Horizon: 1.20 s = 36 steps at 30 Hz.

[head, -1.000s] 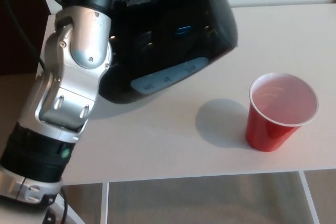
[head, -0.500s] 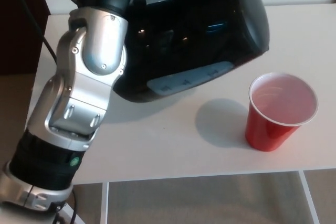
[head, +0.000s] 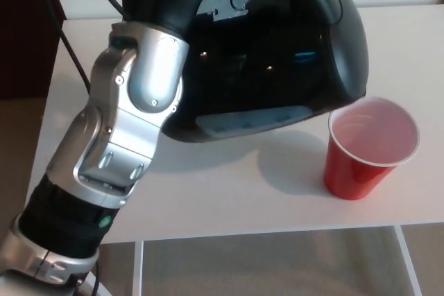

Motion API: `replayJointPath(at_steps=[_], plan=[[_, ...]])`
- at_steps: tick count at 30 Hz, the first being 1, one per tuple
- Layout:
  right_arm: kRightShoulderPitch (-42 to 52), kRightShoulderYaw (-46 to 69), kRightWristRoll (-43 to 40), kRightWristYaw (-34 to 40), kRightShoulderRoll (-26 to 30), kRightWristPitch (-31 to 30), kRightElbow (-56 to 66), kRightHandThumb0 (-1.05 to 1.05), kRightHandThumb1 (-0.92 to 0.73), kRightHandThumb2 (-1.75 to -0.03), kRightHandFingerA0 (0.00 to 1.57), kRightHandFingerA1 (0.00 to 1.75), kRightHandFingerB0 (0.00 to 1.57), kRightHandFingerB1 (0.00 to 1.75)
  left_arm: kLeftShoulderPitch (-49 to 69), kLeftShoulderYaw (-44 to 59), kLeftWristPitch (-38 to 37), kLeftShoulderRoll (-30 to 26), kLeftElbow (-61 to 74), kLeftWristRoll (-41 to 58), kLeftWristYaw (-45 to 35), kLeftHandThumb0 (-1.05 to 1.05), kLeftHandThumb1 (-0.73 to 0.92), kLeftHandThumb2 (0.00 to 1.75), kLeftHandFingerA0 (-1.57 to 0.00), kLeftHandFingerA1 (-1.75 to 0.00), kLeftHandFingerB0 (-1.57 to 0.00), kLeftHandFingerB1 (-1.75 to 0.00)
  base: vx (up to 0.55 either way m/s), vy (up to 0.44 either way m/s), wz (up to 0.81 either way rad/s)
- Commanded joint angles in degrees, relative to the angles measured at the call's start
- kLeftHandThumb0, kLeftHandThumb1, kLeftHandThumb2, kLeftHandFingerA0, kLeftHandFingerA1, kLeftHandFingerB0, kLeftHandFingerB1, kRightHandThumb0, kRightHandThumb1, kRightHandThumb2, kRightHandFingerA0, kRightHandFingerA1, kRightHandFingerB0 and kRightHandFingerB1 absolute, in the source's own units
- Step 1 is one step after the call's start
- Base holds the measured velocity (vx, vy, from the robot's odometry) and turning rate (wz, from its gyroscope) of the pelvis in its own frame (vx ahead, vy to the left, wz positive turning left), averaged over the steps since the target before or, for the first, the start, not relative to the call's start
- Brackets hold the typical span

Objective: The robot walk towards a table in front and uses its left hand to pick up the pot from the base and pour water to the cup on the right hand side

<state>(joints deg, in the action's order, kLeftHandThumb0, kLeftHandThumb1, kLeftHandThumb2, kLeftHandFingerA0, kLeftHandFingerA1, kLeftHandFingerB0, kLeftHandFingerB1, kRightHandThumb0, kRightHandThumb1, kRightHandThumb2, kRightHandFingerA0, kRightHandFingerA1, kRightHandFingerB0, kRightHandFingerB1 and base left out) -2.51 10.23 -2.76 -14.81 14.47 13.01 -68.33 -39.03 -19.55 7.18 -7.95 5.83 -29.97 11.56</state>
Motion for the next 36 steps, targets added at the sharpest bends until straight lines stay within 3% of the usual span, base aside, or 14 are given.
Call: replayJointPath(at_steps=[1, 9, 14, 18, 19, 22, 23, 27, 28, 30, 31, 34, 35, 36], plan=[[0.04, 0.21, -0.08, 0.01, 0.97, -0.02, -0.31, -0.67, -0.20, -0.88, 1.01, 0.86, 0.70, 0.75, -0.93, -0.85, -6.55, -2.64, -0.10, -5.12, 1.39, -0.09, 0.78, 0.67, -0.82, -1.75, -0.64, -1.50, 0.00, 0.000, 0.00], [-0.25, 0.00, 0.14, 0.12, 0.98, 0.18, -0.67, -0.70, -0.16, -0.85, 1.02, 0.85, 0.71, 0.75, -1.36, -1.81, -10.32, -4.00, -1.58, -8.15, 3.53, -0.05, 0.75, 0.68, -1.01, -1.74, -0.66, -1.45, 0.00, 0.000, 0.00], [-0.14, -0.17, 0.37, -0.09, 1.22, 0.39, -0.83, -0.62, -0.27, -0.69, 1.03, 0.78, 0.74, 0.72, -1.40, -1.47, -11.76, -3.95, -2.26, -8.58, 3.50, -0.10, 0.76, 0.66, -0.89, -1.75, -0.64, -1.48, 0.00, 0.000, 0.00], [-0.26, -0.28, 0.48, 0.04, 1.24, 0.21, -1.00, -0.65, -0.16, -0.84, 1.01, 0.84, 0.72, 0.75, -2.76, -1.42, -12.70, -4.77, -3.15, -9.65, 3.03, -0.12, 0.74, 0.65, -0.89, -1.75, -0.62, -1.45, 0.00, 0.000, 0.00], [-0.27, -0.19, 0.36, -0.15, 1.26, 0.19, -1.11, -0.63, -0.27, -0.66, 1.05, 0.77, 0.75, 0.71, -3.09, -1.42, -13.14, -4.81, -3.36, -9.77, 3.01, -0.12, 0.74, 0.67, -0.90, -1.75, -0.61, -1.48, 0.00, 0.000, 0.00], [-0.08, -0.12, 0.16, -0.48, 1.26, 0.07, -0.82, -0.69, -0.18, -0.85, 0.98, 0.83, 0.66, 0.73, -4.03, -1.45, -15.40, -5.49, -4.47, -10.36, 3.27, -0.12, 0.74, 0.66, -0.91, -1.75, -0.62, -1.46, 0.00, 0.000, 0.00], [-0.05, -0.26, 0.34, -0.56, 1.31, 0.47, -0.91, -0.63, -0.27, -0.70, 1.01, 0.78, 0.72, 0.73, -4.89, -1.90, -16.59, -6.08, -5.29, -11.73, 4.32, -0.16, 0.73, 0.63, -0.91, -1.74, -0.67, -1.33, 0.00, 0.000, 0.00], [-0.21, -0.38, 0.42, -0.65, 1.29, 0.26, -1.22, -0.70, -0.18, -0.86, 0.97, 0.83, 0.65, 0.73, -7.03, -3.03, -17.06, -6.94, -6.02, -15.52, 5.18, -0.17, 0.68, 0.65, -1.04, -1.74, -0.77, -1.03, 0.00, 0.000, 0.00], [-0.26, -0.54, 0.58, -0.66, 1.35, 0.41, -1.27, -0.63, -0.28, -0.71, 1.00, 0.78, 0.72, 0.72, -7.49, -3.21, -16.74, -6.79, -6.04, -16.29, 5.42, -0.19, 0.67, 0.62, -0.93, -1.73, -0.77, -0.87, 0.00, 0.000, 0.00], [-0.27, -0.46, 0.39, -1.03, 1.34, 0.58, -1.20, -0.65, -0.26, -0.70, 0.99, 0.79, 0.72, 0.73, -9.12, -3.82, -17.32, -6.83, -6.60, -18.05, 6.23, -0.19, 0.62, 0.61, -0.95, -1.73, -0.77, -0.88, 0.00, 0.000, 0.00], [-0.25, -0.51, 0.44, -1.11, 1.38, 0.71, -1.22, -0.65, -0.27, -0.70, 0.99, 0.78, 0.73, 0.73, -9.92, -4.08, -17.73, -6.75, -6.97, -18.37, 6.22, -0.19, 0.60, 0.59, -0.93, -1.75, -0.65, -1.26, 0.00, 0.000, 0.00], [-0.16, -0.66, 0.64, -0.80, 1.51, 0.78, -1.18, -0.63, -0.28, -0.70, 1.02, 0.78, 0.74, 0.72, -11.82, -4.82, -18.74, -6.25, -8.54, -19.64, 7.37, -0.20, 0.57, 0.58, -0.93, -1.75, -0.67, -1.28, 0.00, 0.000, 0.00], [-0.29, -0.67, 0.65, -0.60, 1.51, 0.50, -1.19, -0.68, -0.19, -0.84, 1.02, 0.84, 0.73, 0.74, -12.69, -4.96, -19.63, -6.04, -9.16, -19.44, 7.74, -0.28, 0.50, 0.59, -0.97, -1.68, -0.87, -0.58, 0.00, 0.000, 0.00], [-0.35, -0.68, 0.64, -0.51, 1.52, 0.38, -1.21, -0.68, -0.19, -0.84, 1.02, 0.84, 0.73, 0.74, -13.11, -4.99, -20.12, -5.92, -9.55, -19.41, 7.97, -0.28, 0.50, 0.59, -0.97, -1.68, -0.87, -0.58, 0.00, 0.000, 0.00]])
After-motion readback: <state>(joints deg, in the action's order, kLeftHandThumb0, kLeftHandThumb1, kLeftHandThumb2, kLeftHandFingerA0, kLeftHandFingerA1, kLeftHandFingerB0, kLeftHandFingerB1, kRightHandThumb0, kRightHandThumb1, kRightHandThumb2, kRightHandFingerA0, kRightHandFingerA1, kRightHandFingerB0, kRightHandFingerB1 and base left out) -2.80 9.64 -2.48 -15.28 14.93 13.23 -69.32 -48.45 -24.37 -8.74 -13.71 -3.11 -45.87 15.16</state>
